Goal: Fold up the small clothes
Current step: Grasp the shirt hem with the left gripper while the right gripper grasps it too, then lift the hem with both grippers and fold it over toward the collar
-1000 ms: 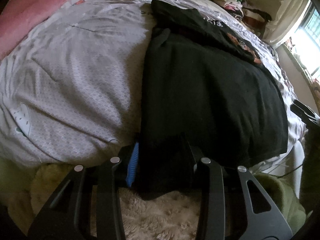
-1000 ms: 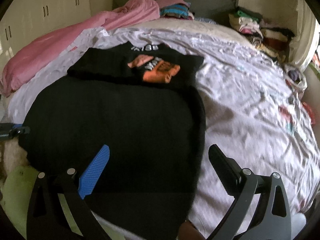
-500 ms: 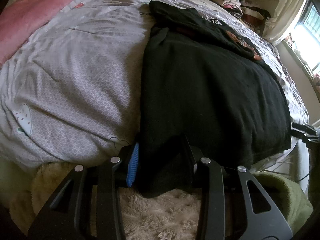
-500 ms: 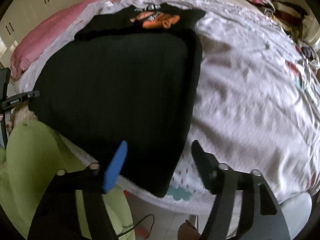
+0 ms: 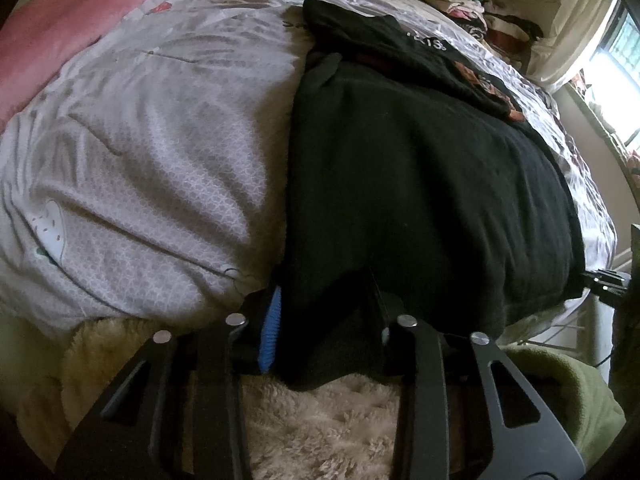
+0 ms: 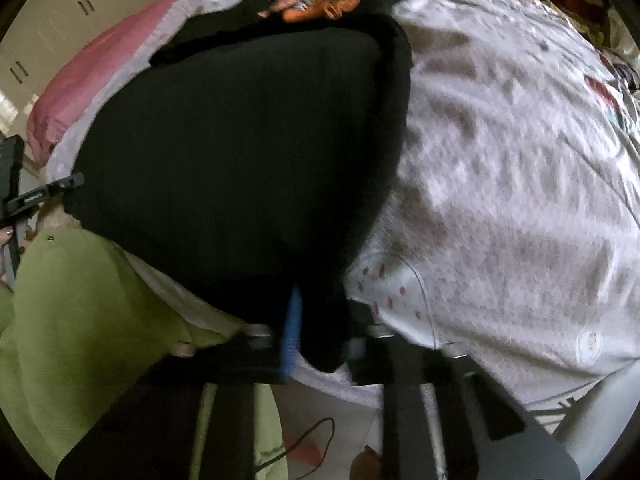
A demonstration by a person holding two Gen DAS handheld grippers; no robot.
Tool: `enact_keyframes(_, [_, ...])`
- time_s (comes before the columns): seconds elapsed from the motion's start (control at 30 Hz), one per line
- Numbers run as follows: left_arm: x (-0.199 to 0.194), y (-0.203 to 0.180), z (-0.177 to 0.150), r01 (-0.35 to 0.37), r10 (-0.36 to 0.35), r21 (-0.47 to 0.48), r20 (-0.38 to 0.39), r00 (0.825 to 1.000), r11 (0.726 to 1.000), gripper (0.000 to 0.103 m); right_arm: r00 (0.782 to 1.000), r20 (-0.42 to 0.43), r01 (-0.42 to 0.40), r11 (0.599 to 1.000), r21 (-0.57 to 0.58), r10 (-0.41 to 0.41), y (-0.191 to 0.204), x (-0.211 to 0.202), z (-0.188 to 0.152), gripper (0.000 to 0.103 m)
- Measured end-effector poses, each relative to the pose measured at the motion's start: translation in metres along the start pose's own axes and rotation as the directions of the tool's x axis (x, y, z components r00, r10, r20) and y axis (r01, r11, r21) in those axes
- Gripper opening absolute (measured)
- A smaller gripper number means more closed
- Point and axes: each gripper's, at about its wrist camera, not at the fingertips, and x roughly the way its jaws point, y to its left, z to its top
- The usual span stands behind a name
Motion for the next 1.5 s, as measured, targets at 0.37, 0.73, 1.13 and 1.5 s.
enact_keyframes(0.37, [-0.023,0.000,0.011,0.002,-0.002,-0.006,0.062,0.998,1.000,0.004,0.964,0.256,-0.057,0.997,-0.047,0.067,0.011,-0.057,0.032,0.007])
enact_keyframes(0.73, [-0.059,0.001,0.052,0.055,-0.050,-0.027,0.180,0.982,0.998,0.004,0.902,0.429,-0.036,0.999,-0.039,0.049,0.004,-0.095,0.062,0.007])
enact_keyframes(1.13, [-0.081,-0.006,0.103,0.104,-0.084,-0.062,0.269,0.959,0.993,0.003,0.844,0.536,0.003,1.000,0.008,-0.007,-0.001,-0.116,0.093,0.007])
enact_keyframes(1.5, [-0.083,-0.009,0.141,0.145,-0.114,-0.084,0.299,0.947,0.986,0.003,0.824,0.564,0.008,0.996,0.085,-0.055,-0.013,-0.117,0.122,0.007])
